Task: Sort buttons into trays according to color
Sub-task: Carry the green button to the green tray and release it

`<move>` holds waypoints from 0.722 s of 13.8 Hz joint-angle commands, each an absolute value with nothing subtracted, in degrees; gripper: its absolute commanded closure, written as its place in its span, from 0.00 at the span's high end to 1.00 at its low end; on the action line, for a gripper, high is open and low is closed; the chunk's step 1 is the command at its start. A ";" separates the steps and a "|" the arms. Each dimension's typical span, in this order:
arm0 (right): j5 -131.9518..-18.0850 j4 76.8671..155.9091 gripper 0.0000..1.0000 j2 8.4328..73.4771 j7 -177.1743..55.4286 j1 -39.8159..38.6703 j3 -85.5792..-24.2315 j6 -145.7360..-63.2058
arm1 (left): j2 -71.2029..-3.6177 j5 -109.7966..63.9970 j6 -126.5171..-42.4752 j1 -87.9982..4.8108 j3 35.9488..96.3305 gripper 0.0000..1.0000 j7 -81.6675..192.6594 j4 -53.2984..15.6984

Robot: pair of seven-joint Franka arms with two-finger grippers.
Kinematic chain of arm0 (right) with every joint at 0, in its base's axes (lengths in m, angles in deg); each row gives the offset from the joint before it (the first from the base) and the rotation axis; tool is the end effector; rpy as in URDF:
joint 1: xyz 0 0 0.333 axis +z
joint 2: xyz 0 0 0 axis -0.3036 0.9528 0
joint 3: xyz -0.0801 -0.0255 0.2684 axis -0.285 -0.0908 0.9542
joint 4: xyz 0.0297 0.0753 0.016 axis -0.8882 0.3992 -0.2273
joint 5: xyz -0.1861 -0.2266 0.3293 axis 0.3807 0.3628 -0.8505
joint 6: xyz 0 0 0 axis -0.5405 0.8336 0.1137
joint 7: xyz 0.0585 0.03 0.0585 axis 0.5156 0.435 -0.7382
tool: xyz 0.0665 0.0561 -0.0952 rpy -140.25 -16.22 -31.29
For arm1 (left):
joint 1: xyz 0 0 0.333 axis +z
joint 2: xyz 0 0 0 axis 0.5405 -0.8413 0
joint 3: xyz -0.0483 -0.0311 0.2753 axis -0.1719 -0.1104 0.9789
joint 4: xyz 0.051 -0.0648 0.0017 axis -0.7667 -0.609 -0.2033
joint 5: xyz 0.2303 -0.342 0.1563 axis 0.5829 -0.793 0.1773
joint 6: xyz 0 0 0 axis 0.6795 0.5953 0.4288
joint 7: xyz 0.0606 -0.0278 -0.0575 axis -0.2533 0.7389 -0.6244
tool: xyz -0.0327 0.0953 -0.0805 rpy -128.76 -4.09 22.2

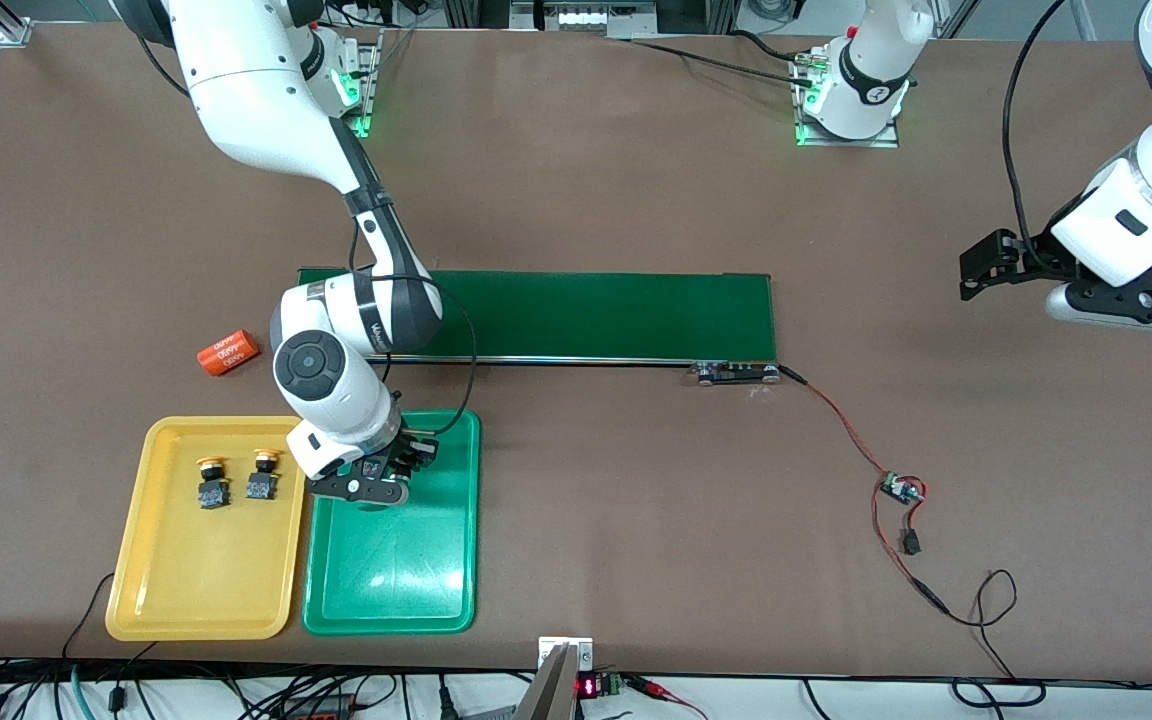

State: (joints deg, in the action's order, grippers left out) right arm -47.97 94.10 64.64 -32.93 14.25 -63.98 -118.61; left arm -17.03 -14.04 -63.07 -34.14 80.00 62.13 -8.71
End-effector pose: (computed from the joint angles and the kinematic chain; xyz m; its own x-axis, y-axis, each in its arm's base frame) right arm 0.7235 0.2702 0.1863 0.9853 -0.1071 0.1328 -0.1063 -0.9942 -0.0130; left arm 0.6329 -0.0630 0.5248 0.9945 -0.1037 0.0140 -0.1038 -0.9946 0.0093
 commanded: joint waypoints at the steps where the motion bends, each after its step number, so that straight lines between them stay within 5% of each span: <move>1: -48.10 91.20 0.08 66.53 -35.18 13.10 -63.43 -118.66 | -16.89 -12.85 -62.87 -34.30 79.89 1.00 62.03 -8.39; 10: -48.10 90.67 0.08 69.17 -36.33 12.48 -63.43 -121.03 | -16.89 -12.85 -62.78 -34.48 79.54 1.00 62.03 -8.38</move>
